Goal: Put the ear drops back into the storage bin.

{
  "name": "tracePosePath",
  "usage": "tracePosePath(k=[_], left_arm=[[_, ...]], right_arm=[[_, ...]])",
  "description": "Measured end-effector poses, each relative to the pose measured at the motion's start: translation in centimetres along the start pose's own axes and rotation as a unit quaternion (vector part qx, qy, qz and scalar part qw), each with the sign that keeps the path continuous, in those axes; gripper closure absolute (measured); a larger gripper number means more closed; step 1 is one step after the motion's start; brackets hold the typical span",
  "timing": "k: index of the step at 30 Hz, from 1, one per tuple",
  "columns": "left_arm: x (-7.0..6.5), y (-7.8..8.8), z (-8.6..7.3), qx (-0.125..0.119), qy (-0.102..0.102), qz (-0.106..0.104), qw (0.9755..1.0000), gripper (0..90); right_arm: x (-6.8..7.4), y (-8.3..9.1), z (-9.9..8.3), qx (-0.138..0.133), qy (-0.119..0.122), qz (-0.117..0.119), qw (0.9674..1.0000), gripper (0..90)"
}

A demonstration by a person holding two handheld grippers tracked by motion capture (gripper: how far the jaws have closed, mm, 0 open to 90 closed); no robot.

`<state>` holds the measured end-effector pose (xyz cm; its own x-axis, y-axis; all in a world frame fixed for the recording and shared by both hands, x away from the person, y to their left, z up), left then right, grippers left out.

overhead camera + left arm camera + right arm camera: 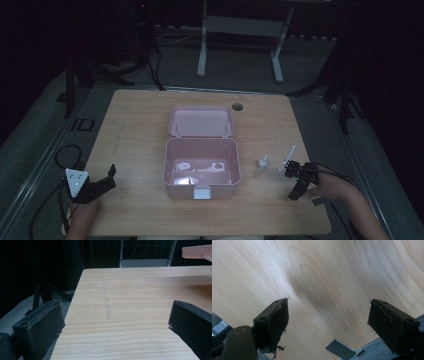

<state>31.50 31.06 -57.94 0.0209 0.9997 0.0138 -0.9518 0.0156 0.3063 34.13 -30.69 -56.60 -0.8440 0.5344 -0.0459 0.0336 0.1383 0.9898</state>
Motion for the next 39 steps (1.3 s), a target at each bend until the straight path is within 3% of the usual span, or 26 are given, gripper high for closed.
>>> tracePosePath(k=[10, 13, 19, 26, 39], left_arm=[[0.0, 0.0, 0.0, 0.000, -0.001, -0.002, 1.0000, 0.3], [0.0, 0.0, 0.0, 0.000, -0.001, -0.003, 1.0000, 0.3], [-0.1, 0.0, 0.0, 0.000, -0.001, -0.003, 1.0000, 0.3], [-0.1, 0.0, 0.0, 0.000, -0.001, -0.005, 1.0000, 0.3], [-0.1, 0.0, 0.0, 0.001, -0.003, -0.008, 1.0000, 0.3]], right_arm=[[-0.9, 0.7, 1.9, -0.007, 0.014, 0.001, 0.9999, 19.7], [-0.9, 1.0, 2.7, -0.021, 0.037, -0.003, 0.9991, 23.2], [-1.0, 1.6, 4.4, -0.030, 0.056, -0.010, 0.9979, 23.2], [-1.5, 1.9, 6.8, -0.036, 0.064, -0.017, 0.9971, 23.4], [-2.5, 2.1, 10.0, -0.045, 0.081, -0.005, 0.9957, 29.9]])
Point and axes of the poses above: each handheld gripper's, and its own axes: y roughly backward along the jaws, z roughly out of its top, x roughly to its left, the point moved 8 cm from there along -y, roughly forward along the jaws, and after that the axes turned 4 degrees about x, right-handed, at the moved point
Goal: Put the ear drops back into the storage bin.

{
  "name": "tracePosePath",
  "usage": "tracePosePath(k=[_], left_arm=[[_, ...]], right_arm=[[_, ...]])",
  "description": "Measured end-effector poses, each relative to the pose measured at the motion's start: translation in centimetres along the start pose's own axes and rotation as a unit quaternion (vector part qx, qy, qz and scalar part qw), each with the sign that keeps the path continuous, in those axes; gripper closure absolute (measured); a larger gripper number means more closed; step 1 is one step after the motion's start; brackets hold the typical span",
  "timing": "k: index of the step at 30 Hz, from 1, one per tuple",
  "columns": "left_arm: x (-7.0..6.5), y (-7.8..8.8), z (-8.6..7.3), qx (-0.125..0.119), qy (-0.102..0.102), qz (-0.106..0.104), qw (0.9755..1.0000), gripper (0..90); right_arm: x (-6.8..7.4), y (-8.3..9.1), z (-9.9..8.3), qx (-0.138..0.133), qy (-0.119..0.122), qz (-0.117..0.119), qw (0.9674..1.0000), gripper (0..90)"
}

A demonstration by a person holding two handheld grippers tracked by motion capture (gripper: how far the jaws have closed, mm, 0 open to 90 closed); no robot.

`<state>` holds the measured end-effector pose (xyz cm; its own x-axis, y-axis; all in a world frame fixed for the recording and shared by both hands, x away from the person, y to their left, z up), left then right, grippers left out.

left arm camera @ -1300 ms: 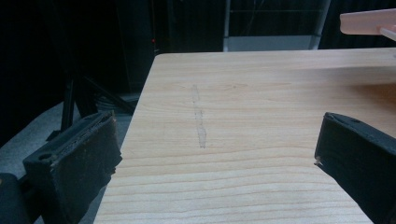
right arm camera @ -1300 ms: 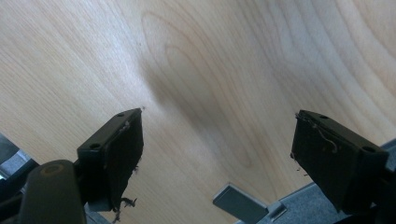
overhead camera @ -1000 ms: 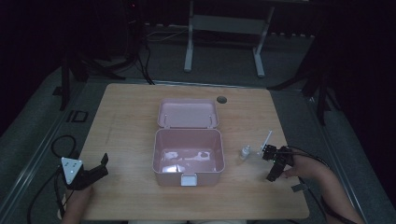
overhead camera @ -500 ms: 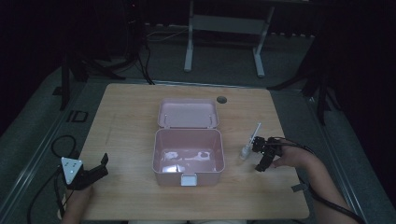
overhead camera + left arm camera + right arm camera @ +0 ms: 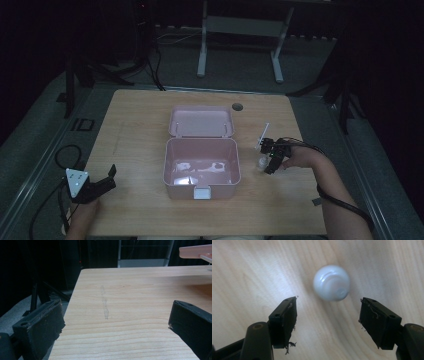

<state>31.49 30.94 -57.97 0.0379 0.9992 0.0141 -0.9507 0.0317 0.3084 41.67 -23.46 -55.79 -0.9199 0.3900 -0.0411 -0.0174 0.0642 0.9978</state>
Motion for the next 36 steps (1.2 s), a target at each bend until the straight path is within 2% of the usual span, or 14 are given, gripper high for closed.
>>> tracePosePath(k=[4, 10, 14, 18, 25, 30, 36], left_arm=[[0.0, 0.0, 0.0, -0.001, 0.000, 0.000, 1.0000, 0.3], [0.0, 0.0, 0.0, 0.000, -0.001, -0.001, 1.0000, 0.3], [0.0, 0.0, 0.0, 0.000, -0.002, -0.001, 1.0000, 0.3], [0.0, 0.0, 0.0, 0.000, -0.003, -0.001, 1.0000, 0.3], [-0.1, 0.0, 0.0, 0.000, -0.003, -0.002, 1.0000, 0.3], [-0.1, 0.0, 0.0, 0.000, -0.003, -0.002, 1.0000, 0.3], [-0.1, 0.0, 0.0, 0.000, -0.003, -0.002, 1.0000, 0.3]], right_arm=[[-0.3, -0.4, 0.6, -0.001, 0.006, 0.000, 1.0000, 31.4], [-0.4, -1.2, 1.4, -0.002, 0.040, -0.003, 0.9992, 36.0], [-0.5, -1.3, 1.8, -0.003, 0.048, 0.002, 0.9988, 38.3], [-0.3, -1.3, 2.2, -0.004, 0.062, 0.001, 0.9981, 44.4], [0.2, -1.5, 2.4, 0.007, 0.100, -0.008, 0.9949, 53.9], [0.3, -1.4, 2.6, 0.007, 0.110, -0.013, 0.9939, 58.2], [0.5, -1.3, 2.6, 0.019, 0.119, -0.019, 0.9925, 59.4]])
Point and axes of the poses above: each handheld gripper's, and its own axes: y roughly backward along the jaws, z roughly out of its top, x roughly to its left, the point moved 8 cm from there along -y, roughly forward along the jaws, and after that the axes turned 4 degrees about x, right-handed, at the moved point
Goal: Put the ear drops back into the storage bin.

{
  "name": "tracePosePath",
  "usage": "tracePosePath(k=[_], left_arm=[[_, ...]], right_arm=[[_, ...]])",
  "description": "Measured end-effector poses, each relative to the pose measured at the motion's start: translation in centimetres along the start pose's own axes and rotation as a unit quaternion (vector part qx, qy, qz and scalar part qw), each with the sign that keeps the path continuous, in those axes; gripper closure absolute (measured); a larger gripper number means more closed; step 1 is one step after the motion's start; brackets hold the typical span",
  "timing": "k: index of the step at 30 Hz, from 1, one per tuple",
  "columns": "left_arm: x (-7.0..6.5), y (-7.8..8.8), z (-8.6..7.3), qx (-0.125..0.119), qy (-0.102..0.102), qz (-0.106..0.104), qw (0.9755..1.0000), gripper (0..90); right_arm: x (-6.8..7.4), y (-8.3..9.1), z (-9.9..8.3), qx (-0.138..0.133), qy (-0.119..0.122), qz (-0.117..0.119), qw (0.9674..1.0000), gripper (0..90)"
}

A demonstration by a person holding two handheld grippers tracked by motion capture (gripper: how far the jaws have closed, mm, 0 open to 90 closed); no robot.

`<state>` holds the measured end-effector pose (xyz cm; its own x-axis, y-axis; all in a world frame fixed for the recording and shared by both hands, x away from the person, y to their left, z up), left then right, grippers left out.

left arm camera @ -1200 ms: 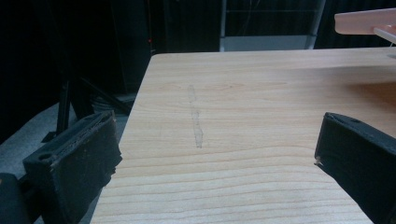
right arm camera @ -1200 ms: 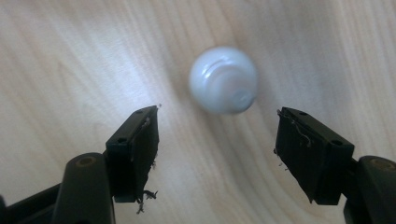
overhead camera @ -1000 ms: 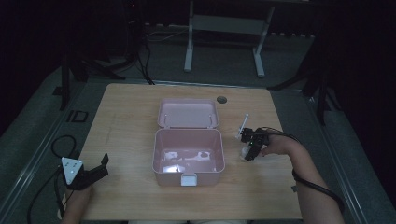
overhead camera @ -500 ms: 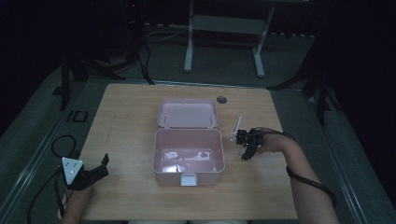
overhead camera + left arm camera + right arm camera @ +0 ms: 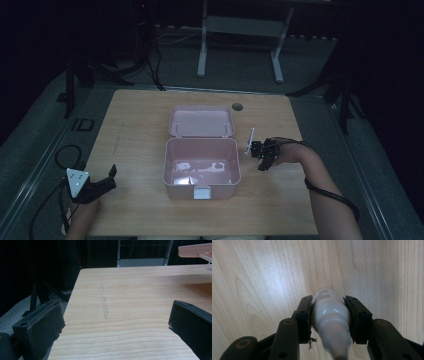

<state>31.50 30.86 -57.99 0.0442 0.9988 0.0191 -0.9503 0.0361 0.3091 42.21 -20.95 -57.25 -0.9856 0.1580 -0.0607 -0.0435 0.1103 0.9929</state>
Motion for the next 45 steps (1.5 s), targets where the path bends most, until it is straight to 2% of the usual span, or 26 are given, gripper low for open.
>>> tracePosePath(k=[4, 6, 11, 12, 19, 21, 27, 29, 34, 35, 38, 44, 45], left_arm=[[0.0, 0.0, 0.0, -0.001, -0.001, -0.001, 1.0000, 0.3], [-0.1, 0.1, 0.0, -0.002, -0.001, -0.002, 1.0000, 0.3], [-0.1, 0.0, 0.0, -0.002, -0.002, -0.002, 1.0000, 0.3], [-0.1, 0.0, 0.0, -0.002, -0.002, -0.001, 1.0000, 0.3], [-0.1, 0.0, 0.0, -0.001, -0.001, -0.001, 1.0000, 0.3], [-0.1, 0.0, 0.0, -0.001, 0.000, -0.001, 1.0000, 0.3], [-0.1, 0.0, 0.0, -0.001, 0.000, 0.000, 1.0000, 0.3], [-0.1, 0.0, 0.0, -0.001, 0.000, 0.000, 1.0000, 0.3], [-0.1, 0.0, 0.0, -0.001, 0.000, 0.001, 1.0000, 0.3], [-0.1, 0.0, 0.0, -0.001, 0.000, 0.002, 1.0000, 0.3], [0.0, 0.0, 0.0, -0.001, 0.000, 0.001, 1.0000, 0.3], [0.0, 0.0, 0.0, 0.000, 0.000, 0.000, 1.0000, 0.3], [0.0, 0.0, 0.0, 0.000, 0.000, 0.000, 1.0000, 0.3]], right_arm=[[0.4, 0.3, -0.3, 0.020, 0.015, -0.007, 0.9997, 59.6], [1.3, 1.1, -0.5, 0.034, 0.026, -0.005, 0.9991, 59.6], [2.4, 2.0, -0.4, 0.032, 0.042, 0.000, 0.9986, 59.6], [3.2, 2.6, -0.2, 0.029, 0.053, 0.002, 0.9982, 59.6], [4.9, 3.8, 0.1, 0.020, 0.060, 0.006, 0.9980, 59.6], [5.8, 4.5, 0.2, 0.011, 0.066, 0.005, 0.9977, 59.6], [7.2, 6.3, 0.2, 0.022, 0.078, 0.001, 0.9967, 59.6], [7.5, 7.1, 0.3, 0.027, 0.076, -0.001, 0.9968, 59.7], [7.9, 8.9, 0.9, 0.017, 0.075, -0.001, 0.9971, 59.6], [8.2, 10.0, 1.3, 0.014, 0.077, -0.002, 0.9969, 59.7], [8.4, 11.3, 1.9, 0.014, 0.082, -0.002, 0.9965, 59.7], [8.2, 13.6, 2.9, 0.017, 0.084, -0.016, 0.9962, 59.7], [8.1, 14.5, 3.5, 0.014, 0.084, -0.018, 0.9962, 59.7]])
Point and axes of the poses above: each handheld gripper's, and its own axes: y roughly backward along the jaws, z roughly out of its top, x roughly to its left, the point moved 8 cm from there along -y, roughly forward along the jaws, and after that the axes turned 4 degrees about x, right-handed, at the moved point
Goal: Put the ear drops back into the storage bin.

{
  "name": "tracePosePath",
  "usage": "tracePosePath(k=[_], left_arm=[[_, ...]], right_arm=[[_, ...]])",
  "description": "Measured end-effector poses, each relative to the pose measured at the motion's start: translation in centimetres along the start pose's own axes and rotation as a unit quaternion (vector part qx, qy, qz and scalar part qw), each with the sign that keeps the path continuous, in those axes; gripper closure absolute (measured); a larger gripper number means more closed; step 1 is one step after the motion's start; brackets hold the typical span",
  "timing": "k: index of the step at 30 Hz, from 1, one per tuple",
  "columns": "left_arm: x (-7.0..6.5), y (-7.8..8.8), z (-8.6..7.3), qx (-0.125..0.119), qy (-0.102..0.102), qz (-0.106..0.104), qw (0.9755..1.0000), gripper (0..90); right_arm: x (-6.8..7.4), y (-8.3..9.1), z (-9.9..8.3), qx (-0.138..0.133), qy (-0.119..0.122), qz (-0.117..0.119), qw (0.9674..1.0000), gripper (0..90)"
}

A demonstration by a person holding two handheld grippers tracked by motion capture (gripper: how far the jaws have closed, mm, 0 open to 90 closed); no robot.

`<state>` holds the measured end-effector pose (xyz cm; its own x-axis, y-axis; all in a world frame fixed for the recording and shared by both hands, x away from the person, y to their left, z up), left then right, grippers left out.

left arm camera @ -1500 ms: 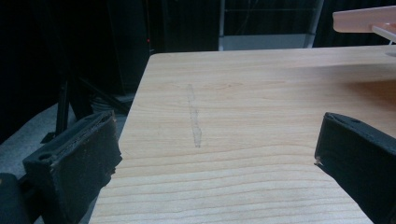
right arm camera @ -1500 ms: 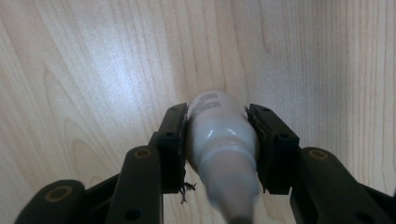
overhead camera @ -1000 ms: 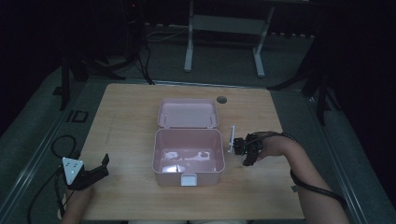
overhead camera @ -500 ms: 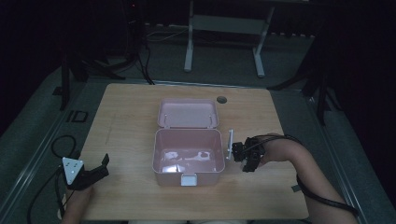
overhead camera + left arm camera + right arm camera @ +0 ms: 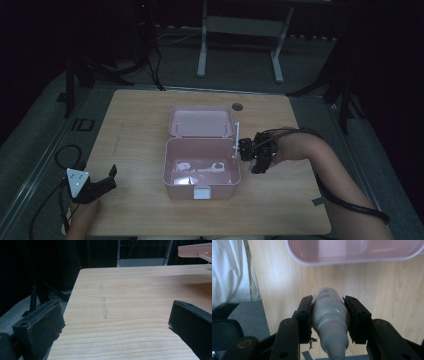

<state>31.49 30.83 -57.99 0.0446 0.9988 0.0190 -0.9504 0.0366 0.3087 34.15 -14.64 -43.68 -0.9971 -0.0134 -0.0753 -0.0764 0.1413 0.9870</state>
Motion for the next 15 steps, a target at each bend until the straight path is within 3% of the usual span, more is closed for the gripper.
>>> tracePosePath(k=[8, 15], left_arm=[[0.0, 0.0, 0.0, 0.000, 0.001, -0.001, 1.0000, 0.3], [0.0, 0.0, 0.0, -0.001, 0.001, -0.001, 1.0000, 0.3]], right_arm=[[-0.7, 2.5, 2.4, -0.012, 0.004, -0.006, 0.9999, 59.6], [-1.1, 2.1, 4.4, -0.020, 0.013, -0.002, 0.9997, 59.7]])
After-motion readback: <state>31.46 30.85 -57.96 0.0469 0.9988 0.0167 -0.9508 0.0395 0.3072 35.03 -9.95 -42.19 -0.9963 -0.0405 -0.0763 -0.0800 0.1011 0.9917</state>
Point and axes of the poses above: each handheld gripper's, and its own axes: y roughly backward along the jaws, z roughly out of its top, x roughly to its left, the point moved 8 cm from there along -y, roughly forward along the jaws, and after that the axes turned 4 degrees about x, right-handed, at the moved point
